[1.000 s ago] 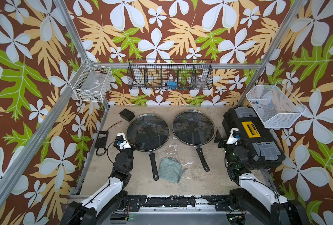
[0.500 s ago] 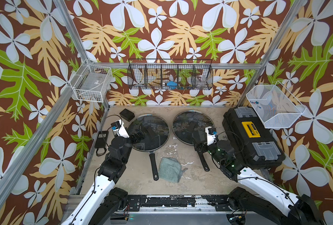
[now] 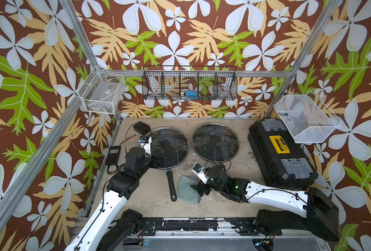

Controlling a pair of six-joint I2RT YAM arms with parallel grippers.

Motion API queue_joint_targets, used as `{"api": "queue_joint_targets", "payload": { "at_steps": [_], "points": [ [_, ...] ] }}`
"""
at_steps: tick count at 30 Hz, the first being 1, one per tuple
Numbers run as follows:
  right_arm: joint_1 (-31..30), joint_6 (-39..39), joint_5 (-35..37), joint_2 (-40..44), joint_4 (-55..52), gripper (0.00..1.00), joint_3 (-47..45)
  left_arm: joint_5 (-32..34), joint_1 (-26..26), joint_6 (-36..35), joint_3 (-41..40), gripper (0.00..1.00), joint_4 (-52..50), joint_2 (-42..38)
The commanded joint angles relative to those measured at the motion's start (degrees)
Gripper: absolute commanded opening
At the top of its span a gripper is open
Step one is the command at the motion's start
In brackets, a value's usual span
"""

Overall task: Wipe the pot lid with a cloth
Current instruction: Pick up the cleaning item at the center of the board.

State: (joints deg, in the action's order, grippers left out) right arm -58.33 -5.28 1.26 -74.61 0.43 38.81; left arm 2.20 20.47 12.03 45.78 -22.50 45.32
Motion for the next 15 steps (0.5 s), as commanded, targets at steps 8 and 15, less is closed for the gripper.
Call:
{"api": "queue_joint_targets", "payload": {
  "at_steps": [8,15],
  "points": [
    [-2.7,0.2,-4.4,-14.2,-2.4,0.88,5.5,0.0,0.1,-3.0,0.0,1.0,-3.1,-2.2],
    [-2.7,-0.8,-3.2,-21.0,-2.3,0.89,8.3,2.0,0.1,-3.7,-0.2,1.0,-2.8,-2.5]
  ]
}}
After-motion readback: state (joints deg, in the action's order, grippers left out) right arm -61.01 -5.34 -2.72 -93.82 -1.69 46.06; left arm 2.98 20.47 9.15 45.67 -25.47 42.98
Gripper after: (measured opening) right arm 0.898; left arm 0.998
